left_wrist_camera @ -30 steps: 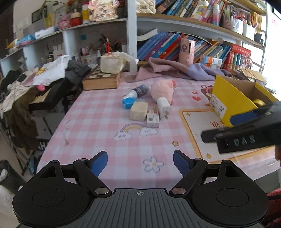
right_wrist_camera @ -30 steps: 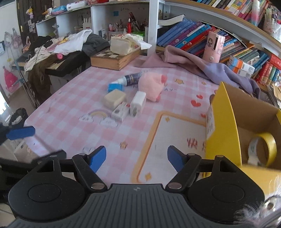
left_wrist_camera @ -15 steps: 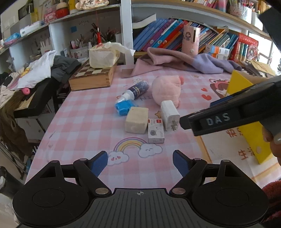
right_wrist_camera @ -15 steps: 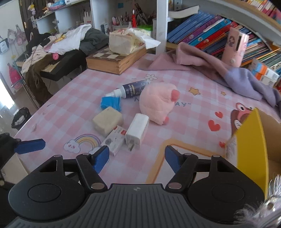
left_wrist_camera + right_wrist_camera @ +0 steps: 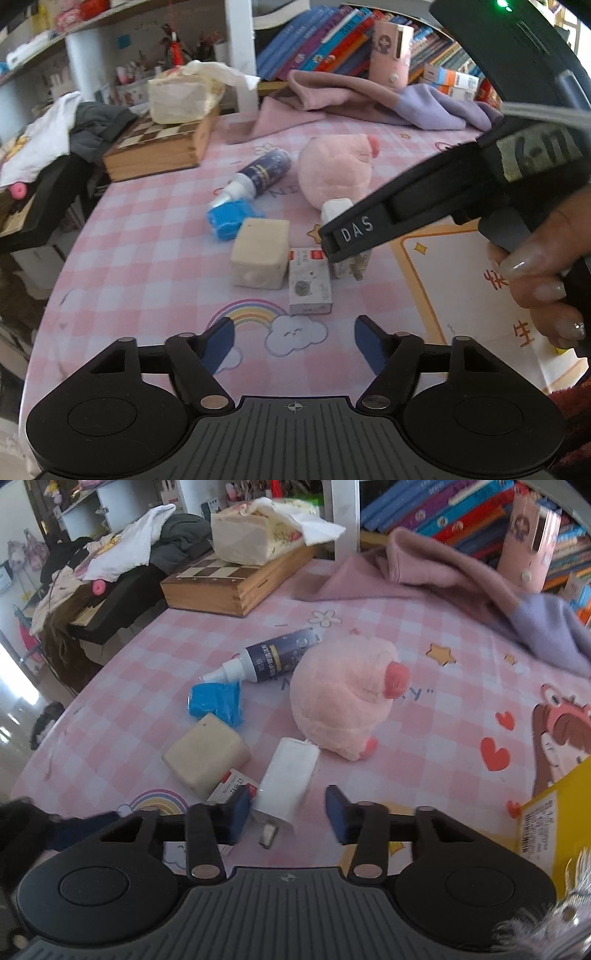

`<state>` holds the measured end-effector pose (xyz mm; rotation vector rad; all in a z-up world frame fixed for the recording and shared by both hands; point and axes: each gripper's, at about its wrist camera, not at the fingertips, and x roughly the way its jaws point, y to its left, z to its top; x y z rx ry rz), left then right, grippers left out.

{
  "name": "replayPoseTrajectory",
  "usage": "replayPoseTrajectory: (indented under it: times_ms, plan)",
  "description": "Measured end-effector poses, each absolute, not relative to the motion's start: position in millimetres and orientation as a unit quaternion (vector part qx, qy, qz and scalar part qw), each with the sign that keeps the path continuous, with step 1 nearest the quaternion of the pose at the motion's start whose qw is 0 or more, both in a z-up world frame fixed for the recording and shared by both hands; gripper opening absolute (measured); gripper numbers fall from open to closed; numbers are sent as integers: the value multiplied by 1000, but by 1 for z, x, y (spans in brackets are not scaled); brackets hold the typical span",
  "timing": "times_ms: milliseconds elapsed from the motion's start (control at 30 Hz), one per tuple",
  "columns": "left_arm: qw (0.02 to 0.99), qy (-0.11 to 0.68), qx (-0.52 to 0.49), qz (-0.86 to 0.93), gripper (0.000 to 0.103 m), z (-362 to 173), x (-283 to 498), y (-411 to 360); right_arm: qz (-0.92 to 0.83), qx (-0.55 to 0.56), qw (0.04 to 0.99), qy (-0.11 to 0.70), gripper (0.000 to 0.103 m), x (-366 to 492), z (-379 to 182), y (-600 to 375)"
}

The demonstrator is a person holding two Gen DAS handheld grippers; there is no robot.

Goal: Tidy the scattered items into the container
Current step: 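Grasp the white charger with the right gripper while the left grasps the small white box, then lift the charger and small white box and carry both toward the yellow box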

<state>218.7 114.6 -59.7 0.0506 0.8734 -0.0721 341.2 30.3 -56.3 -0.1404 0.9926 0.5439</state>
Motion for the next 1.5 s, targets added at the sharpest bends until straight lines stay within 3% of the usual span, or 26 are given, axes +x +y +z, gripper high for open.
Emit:
replayPoseTrajectory:
  times_ms: [200,833,967,1033,1500]
  plan:
    - [901,431,12,-43,42,-71,239,111,227,-70,848,474,25,341,-52,6]
    - [909,413,29,-35,41,-85,270,94,226,-107,850,464,26,350,-59,1]
    - [910,412,26,-34,38,-85,272,93,225,-104,840,483,25,357,-69,1]
    - [910,413,22,-29,28,-85,272,95,230,-91,838,486,25,358,-69,-3]
    - [927,374,-15,-22,28,-51,239,112,238,-62,848,470,25,318,-38,-21]
